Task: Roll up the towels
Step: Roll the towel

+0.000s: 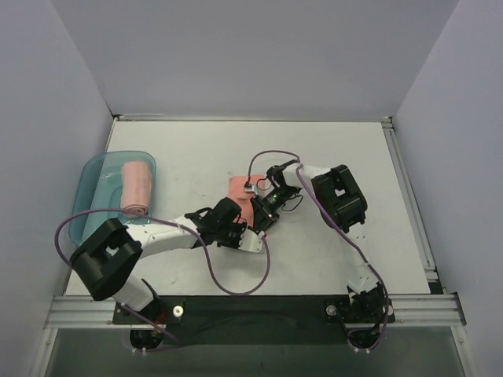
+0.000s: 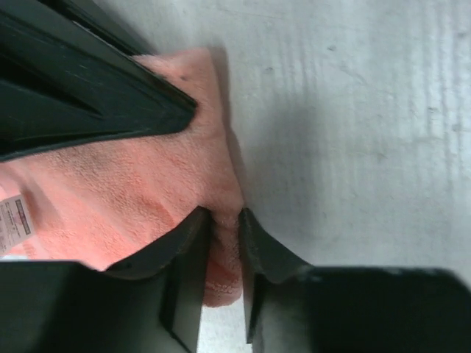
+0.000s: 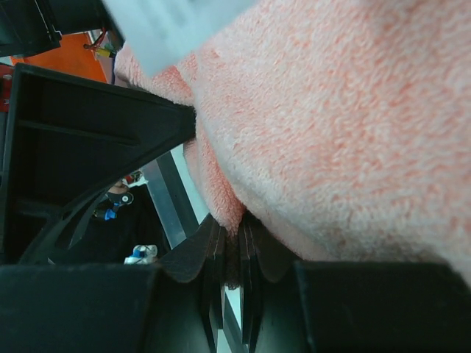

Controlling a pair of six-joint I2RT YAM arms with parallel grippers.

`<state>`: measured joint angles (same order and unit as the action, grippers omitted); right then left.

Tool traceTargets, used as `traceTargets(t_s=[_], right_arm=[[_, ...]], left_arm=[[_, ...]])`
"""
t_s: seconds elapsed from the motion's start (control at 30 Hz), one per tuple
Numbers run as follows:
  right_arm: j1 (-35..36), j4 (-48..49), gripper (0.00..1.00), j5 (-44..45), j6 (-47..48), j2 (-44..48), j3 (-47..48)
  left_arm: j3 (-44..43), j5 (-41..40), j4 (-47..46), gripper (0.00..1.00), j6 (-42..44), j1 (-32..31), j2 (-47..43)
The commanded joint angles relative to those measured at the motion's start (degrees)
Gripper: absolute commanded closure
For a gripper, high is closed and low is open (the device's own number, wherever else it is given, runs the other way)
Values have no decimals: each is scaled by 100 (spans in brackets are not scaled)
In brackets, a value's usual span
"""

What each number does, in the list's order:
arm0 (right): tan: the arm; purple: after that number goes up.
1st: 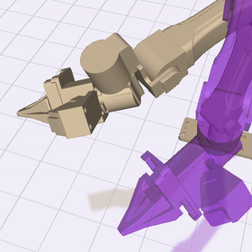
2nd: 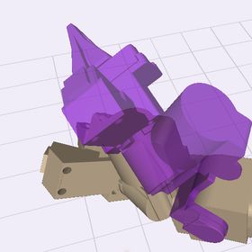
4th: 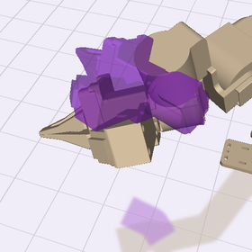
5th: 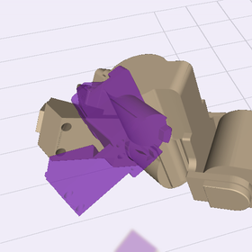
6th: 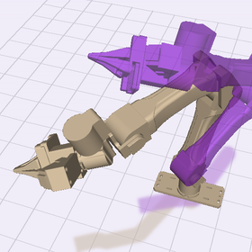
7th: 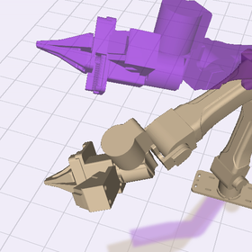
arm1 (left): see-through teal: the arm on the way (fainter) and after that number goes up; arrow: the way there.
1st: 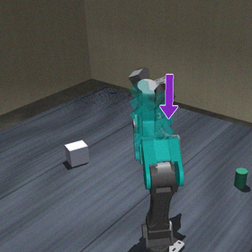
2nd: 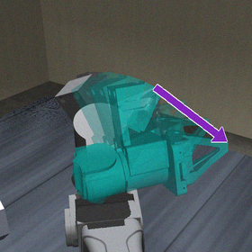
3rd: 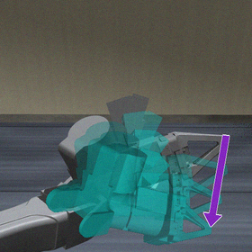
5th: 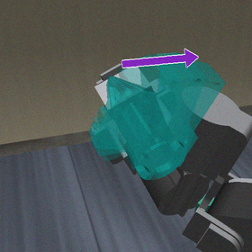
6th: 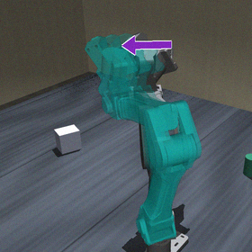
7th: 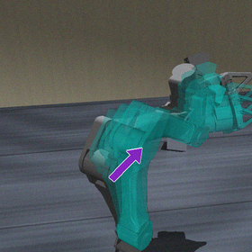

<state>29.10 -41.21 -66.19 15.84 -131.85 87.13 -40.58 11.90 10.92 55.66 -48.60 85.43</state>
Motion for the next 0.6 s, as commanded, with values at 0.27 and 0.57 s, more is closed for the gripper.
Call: traceTargets(t_s=[0.27, 0.57], right_arm=[[-598, -212, 58, 1135, 332, 1441, -196], [-1117, 605, 53, 1354, 420, 3823, -1610]], left_arm=[[-1733, 2208, 3082, 92, -697, 535, 1186], [-3401, 3432, 5015, 98, -723, 1352, 2958]])
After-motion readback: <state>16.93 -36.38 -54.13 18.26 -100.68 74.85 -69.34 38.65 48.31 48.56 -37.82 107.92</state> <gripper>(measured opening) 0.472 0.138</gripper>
